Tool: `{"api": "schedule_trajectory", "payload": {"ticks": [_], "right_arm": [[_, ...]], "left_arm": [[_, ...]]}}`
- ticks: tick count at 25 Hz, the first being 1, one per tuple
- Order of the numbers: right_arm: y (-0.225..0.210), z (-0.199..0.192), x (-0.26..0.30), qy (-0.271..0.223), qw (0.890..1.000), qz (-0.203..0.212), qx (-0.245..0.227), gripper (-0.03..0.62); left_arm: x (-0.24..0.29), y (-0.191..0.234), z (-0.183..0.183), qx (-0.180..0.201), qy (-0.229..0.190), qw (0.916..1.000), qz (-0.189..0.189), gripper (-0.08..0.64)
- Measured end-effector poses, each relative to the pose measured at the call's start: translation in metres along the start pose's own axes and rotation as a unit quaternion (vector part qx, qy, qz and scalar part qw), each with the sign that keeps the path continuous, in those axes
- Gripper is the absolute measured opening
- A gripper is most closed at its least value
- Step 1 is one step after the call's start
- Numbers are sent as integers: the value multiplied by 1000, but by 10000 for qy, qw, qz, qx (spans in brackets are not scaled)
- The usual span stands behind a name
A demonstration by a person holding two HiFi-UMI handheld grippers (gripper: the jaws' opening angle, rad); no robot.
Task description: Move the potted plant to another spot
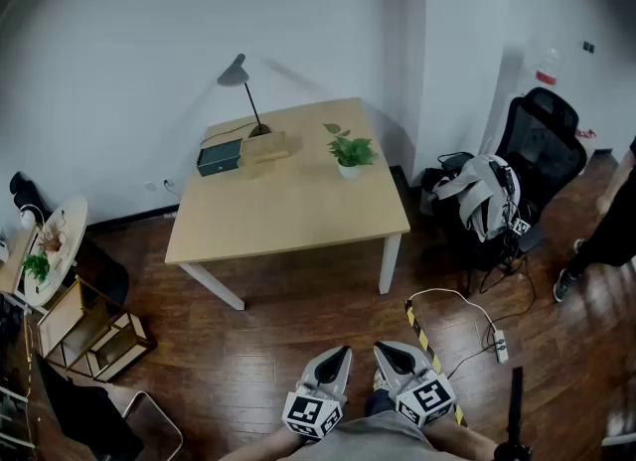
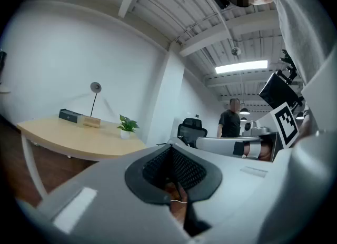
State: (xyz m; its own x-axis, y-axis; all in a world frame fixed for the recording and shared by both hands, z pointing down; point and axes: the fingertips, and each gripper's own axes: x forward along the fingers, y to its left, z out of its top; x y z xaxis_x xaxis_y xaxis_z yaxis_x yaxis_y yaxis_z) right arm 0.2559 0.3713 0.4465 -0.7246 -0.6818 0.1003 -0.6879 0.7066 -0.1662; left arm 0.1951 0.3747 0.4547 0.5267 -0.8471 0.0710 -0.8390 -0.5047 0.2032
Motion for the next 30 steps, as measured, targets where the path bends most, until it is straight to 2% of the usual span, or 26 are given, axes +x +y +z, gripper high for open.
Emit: {"api": "schedule_trajectory", "payload": {"ticks": [10, 17, 25, 30], "right_arm": [[-121, 34, 54, 5, 9995, 165, -252, 3], [-157, 39, 95, 84, 9997, 217, -78, 3], [-197, 34, 179, 232, 9997, -12, 19, 3], [-226, 59, 246, 144, 9993, -297, -149, 3]], "left_arm": [[128, 24, 29, 133, -102, 9998, 135, -6], [168, 52, 36, 100, -10, 9996, 260, -6], [222, 131, 36, -17, 95, 9998, 156, -6], [272, 188, 65, 7, 28, 9998, -173, -6]]}}
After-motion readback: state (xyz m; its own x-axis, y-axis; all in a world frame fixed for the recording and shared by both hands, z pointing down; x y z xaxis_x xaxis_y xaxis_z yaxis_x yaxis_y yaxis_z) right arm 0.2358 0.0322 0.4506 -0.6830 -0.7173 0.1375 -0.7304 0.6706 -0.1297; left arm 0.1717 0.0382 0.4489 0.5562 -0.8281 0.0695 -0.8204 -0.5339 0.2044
